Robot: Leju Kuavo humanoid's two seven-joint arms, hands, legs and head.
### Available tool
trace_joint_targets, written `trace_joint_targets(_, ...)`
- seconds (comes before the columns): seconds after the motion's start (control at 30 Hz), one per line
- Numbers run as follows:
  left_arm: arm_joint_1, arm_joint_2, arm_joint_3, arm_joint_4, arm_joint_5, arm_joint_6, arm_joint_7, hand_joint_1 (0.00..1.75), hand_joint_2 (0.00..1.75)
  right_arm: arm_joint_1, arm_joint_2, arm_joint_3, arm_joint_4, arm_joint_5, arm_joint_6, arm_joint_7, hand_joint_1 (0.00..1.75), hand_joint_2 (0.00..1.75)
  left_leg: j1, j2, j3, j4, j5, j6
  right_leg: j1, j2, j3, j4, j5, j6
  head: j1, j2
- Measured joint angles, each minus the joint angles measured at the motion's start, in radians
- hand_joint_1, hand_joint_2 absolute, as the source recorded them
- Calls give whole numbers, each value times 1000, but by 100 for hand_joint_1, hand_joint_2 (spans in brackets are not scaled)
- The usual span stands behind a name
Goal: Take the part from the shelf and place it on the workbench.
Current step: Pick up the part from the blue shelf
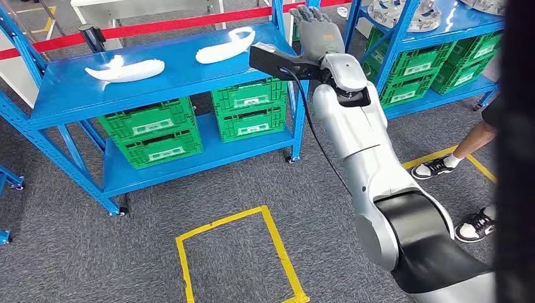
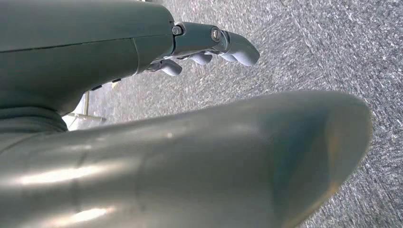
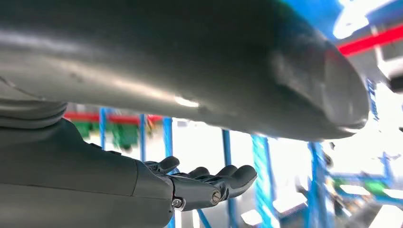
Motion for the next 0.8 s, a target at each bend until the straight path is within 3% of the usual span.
trace_joint_targets(0.33, -24, -2, 43, 12, -100, -15, 6, 0, 0, -32, -19, 271, -72, -60, -9, 13, 0, 0, 0, 2, 0, 0, 0, 0, 0, 2, -1, 0, 0, 0, 0, 0)
trace_joint_targets(0.53, -31, -3, 65, 17, -134, -19, 4, 0, 0, -35, -34, 385, -88, -135, -32, 20, 0, 0, -1, 6, -1, -4, 4, 14, -2, 4, -2, -4, 5, 13, 0, 0)
trace_joint_targets(0.6, -33, -3, 67, 19, -134, -19, 4, 0, 0, -36, -37, 407, -91, -142, -36, 20, 0, 0, 6, 12, 4, -21, 13, 23, 1, 1, -27, 40, -20, 17, 1, 0)
trace_joint_targets(0.7, -34, -4, 73, 20, -134, -19, 3, 0, 0, -27, -42, 442, -92, -157, -36, 18, 0, 0, 10, 20, 4, -26, 14, 28, -1, -3, -133, 230, -93, 23, 2, 0)
trace_joint_targets(0.73, -34, -4, 75, 21, -134, -19, 3, 0, 0, -20, -46, 454, -92, -163, -37, 16, 0, 0, 10, 21, 4, -24, 12, 28, -3, -4, -161, 273, -97, 25, 2, 0)
trace_joint_targets(0.77, -34, -4, 78, 22, -134, -19, 4, 0, 0, -12, -50, 464, -92, -169, -39, 15, 0, 0, 11, 21, 4, -21, 10, 26, -5, -5, -172, 276, -80, 25, 2, 0)
trace_joint_targets(0.8, -34, -5, 80, 23, -134, -19, 4, 0, 0, -6, -54, 473, -93, -173, -42, 13, 0, 0, 13, 21, 5, -17, 6, 23, -6, -6, -162, 238, -46, 25, 2, 0)
